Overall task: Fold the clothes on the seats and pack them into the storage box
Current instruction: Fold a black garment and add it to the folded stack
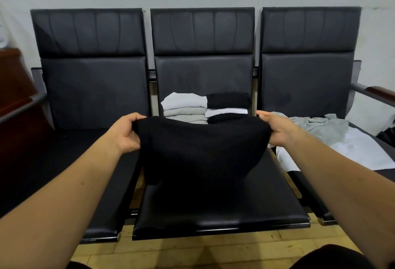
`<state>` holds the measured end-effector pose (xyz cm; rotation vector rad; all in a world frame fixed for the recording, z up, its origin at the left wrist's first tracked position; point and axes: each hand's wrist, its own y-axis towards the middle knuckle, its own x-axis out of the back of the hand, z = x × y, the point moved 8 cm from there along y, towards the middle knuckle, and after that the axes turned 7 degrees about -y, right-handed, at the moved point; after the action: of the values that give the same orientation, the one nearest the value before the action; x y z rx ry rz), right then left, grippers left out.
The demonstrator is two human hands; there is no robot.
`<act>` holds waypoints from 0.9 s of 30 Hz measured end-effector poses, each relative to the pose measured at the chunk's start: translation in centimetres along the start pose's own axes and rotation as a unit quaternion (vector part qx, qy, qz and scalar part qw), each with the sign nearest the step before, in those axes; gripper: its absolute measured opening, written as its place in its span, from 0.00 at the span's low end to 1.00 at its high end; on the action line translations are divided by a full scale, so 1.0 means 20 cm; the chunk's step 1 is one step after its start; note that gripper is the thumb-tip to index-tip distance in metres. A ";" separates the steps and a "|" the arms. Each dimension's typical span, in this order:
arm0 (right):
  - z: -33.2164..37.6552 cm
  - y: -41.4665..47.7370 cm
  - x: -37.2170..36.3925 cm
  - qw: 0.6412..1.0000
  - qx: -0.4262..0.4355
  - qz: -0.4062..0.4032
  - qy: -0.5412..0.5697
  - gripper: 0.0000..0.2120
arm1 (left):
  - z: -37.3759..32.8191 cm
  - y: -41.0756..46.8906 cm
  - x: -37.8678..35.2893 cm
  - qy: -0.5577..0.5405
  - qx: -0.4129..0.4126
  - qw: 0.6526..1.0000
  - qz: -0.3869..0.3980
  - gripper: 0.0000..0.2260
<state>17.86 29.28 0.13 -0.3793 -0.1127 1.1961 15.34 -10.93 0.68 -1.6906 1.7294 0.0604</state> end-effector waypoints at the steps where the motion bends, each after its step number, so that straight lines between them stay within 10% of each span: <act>1: 0.02 0.00 -0.01 1.000 0.009 0.002 -0.009 0.12 | -0.03 0.00 -0.02 -0.002 -0.022 1.000 0.009 0.06; 14: 0.76 0.02 0.02 0.958 0.239 -0.064 -0.148 0.12 | -0.74 -0.08 -0.25 0.152 -0.305 0.938 -0.059 0.07; 27: 0.75 -0.16 0.17 0.827 0.342 -0.183 -0.407 0.04 | -0.61 -0.23 -0.10 0.278 -0.284 0.912 -0.098 0.13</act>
<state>17.73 34.82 14.91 0.7838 -0.4559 0.8659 13.85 -15.89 12.93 -2.4902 2.0651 -0.0163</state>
